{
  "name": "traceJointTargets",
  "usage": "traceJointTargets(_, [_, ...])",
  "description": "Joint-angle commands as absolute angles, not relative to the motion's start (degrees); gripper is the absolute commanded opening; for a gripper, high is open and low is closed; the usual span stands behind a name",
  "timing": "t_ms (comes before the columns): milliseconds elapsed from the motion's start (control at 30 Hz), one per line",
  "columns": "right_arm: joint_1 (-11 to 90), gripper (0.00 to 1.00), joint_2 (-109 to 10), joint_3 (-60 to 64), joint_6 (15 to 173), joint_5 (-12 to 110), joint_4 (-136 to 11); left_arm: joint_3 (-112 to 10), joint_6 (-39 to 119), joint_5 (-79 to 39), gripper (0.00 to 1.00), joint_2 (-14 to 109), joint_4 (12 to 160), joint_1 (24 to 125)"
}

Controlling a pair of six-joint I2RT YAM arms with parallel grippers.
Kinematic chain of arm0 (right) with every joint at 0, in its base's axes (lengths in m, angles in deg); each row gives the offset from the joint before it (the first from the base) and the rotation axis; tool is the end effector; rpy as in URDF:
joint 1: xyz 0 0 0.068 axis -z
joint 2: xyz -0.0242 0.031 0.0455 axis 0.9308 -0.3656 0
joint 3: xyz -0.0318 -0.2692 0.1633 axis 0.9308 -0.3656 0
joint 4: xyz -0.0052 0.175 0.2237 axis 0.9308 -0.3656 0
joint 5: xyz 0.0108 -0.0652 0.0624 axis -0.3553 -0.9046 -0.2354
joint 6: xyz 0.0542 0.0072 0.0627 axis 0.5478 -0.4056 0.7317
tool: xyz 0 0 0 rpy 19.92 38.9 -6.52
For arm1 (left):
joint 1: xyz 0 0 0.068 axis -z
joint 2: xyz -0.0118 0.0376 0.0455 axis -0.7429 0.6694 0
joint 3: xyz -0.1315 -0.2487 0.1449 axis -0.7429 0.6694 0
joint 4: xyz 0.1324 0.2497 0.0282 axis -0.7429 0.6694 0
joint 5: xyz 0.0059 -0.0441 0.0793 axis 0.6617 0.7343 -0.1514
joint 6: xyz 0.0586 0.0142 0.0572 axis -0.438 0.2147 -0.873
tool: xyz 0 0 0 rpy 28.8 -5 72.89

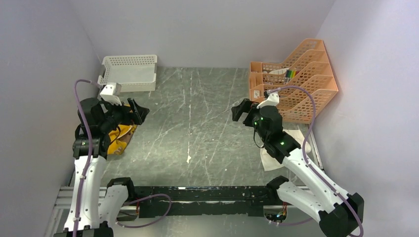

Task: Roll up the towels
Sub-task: Move the towel to the center of the board.

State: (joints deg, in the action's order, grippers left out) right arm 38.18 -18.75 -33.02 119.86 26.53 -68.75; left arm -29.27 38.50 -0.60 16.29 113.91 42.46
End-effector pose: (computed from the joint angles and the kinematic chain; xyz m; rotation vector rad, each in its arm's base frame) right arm 0.2143 0.1043 0.3224 0.2145 1.8767 0.5217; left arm 0.1923 -0.0149 0.3716 0.0637 1.9048 -0.5104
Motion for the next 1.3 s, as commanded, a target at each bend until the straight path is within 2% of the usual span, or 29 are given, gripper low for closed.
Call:
traceJointTargets(0, [37.79, 1.00, -15.96, -32.69, 119.18, 20.62, -69.23, -26.46, 41.07, 4.19, 0.98, 13.85, 109.31, 42.58])
traceJointTargets(67, [37.80, 1.00, -14.61, -33.28, 116.59, 21.81, -69.95, -24.80, 42.55, 9.07, 0.98, 12.77, 106.37, 42.49])
traceJointTargets(233, [37.88, 1.00, -15.03, -34.68, 110.33, 30.81, -69.91, -19.30, 49.01, 32.59, 0.98, 10.79, 94.18, 42.73])
traceJointTargets(433, [37.88, 1.00, -19.58, -34.56, 113.28, 35.61, -68.35, -17.66, 51.26, 38.42, 0.98, 9.76, 88.75, 52.91])
traceJointTargets(533, [37.82, 1.00, -20.43, -34.43, 114.62, 37.53, -67.30, -17.57, 49.94, 41.16, 0.98, 12.06, 86.20, 63.73])
traceJointTargets(633, [37.79, 1.00, -20.80, -35.13, 114.99, 38.31, -66.19, -23.13, 36.45, 34.28, 0.98, 15.74, 101.33, 73.78])
traceJointTargets(767, [37.79, 1.00, -22.76, -35.20, 115.30, 38.76, -65.57, -26.60, 33.98, 19.21, 0.98, 22.80, 106.66, 84.34])
traceJointTargets(800, [37.75, 1.00, -23.35, -35.09, 115.52, 38.88, -65.68, -28.07, 34.61, 9.81, 0.98, 24.77, 107.24, 86.24])
traceJointTargets(867, [37.79, 0.99, -23.90, -34.95, 115.82, 39.28, -65.39, -32.01, 41.65, -22.57, 0.98, 29.33, 109.65, 86.96])
traceJointTargets(900, [37.79, 0.99, -24.00, -34.85, 115.81, 39.31, -65.27, -34.19, 46.62, -42.80, 0.98, 32.46, 113.36, 85.85])
traceJointTargets(933, [37.77, 0.99, -23.80, -34.70, 115.74, 38.94, -65.45, -35.73, 50.44, -53.68, 0.98, 35.35, 116.30, 82.79])
traceJointTargets(967, [37.71, 0.99, -23.49, -34.47, 115.70, 38.71, -65.93, -36.96, 51.60, -56.38, 0.98, 37.69, 117.85, 78.57])
traceJointTargets(1000, [37.71, 0.99, -22.87, -34.28, 115.43, 38.34, -66.48, -37.56, 52.67, -52.88, 0.98, 39.44, 117.74, 72.23])
traceJointTargets(1133, [37.70, 1.00, -20.07, -35.46, 114.18, 36.92, -67.88, -32.09, 61.02, -24.09, 0.98, 41.85, 106.87, 44.61])
traceJointTargets(1200, [37.66, 1.00, -19.71, -35.49, 113.71, 36.83, -69.14, -31.23, 64.76, -22.52, 0.98, 44.10, 106.34, 37.08])
traceJointTargets(1267, [37.68, 1.00, -19.66, -35.24, 113.51, 37.79, -70.29, -31.15, 66.96, -31.01, 0.98, 46.80, 106.27, 35.06])
